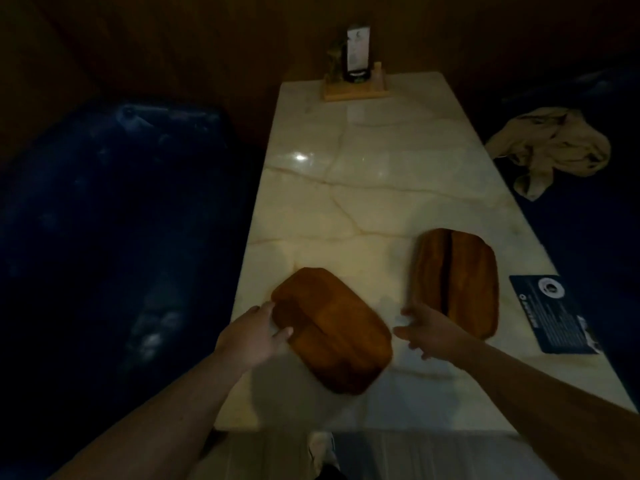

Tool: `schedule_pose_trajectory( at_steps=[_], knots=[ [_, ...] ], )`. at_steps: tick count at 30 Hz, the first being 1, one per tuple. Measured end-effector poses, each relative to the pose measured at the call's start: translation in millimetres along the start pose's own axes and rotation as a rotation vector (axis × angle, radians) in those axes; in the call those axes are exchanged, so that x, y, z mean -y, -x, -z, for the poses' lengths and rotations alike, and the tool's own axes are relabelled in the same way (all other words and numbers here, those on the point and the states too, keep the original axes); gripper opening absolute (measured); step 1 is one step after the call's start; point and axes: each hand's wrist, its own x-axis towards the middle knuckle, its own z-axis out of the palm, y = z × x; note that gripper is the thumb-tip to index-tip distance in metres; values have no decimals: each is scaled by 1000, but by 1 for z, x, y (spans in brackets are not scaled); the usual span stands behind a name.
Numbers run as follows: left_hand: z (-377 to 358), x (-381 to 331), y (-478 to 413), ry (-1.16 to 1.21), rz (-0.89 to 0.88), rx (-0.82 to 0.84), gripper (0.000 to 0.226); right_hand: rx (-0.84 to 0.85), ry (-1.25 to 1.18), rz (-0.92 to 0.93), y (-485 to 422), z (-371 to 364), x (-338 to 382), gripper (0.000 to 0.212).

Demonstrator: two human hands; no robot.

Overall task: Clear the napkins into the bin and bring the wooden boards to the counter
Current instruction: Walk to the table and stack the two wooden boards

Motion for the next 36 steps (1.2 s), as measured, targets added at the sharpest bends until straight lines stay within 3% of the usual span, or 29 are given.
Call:
schedule_pose_trajectory(
  at_steps=[3, 6, 10, 15, 17, 19, 22, 27, 36],
  knots=[
    [13, 9, -47, 74, 12, 56, 64, -43, -137, -143, -18, -7, -8, 49],
    [17, 10, -85, 136, 9, 77, 66, -50, -277, -264, -27, -18, -15, 34],
    [10, 10, -120, 231, 10, 160, 61, -29, -257, -289, -28, -33, -9, 13],
    [-6, 14, -142, 295, 39, 136, 37, -85, -247, -322, -34, -46, -3, 19],
    [-10, 15, -145, 388, 73, 127, 26, -59, -277, -314, -34, -46, -3, 28],
    [-10, 16, -145, 483, 96, 78, 31, -66, -333, -296, -33, -42, -2, 29],
    [-4, 8, -138, 589, 121, -43, 28, -113, -460, -243, -34, -27, -8, 23],
    [-2, -26, -114, 705, 81, -88, 14, -129, -542, -141, -31, 9, -35, 17],
    [-17, -133, -121, 817, 89, -132, 24, -182, -542, -92, -20, 95, -93, 10]
  ],
)
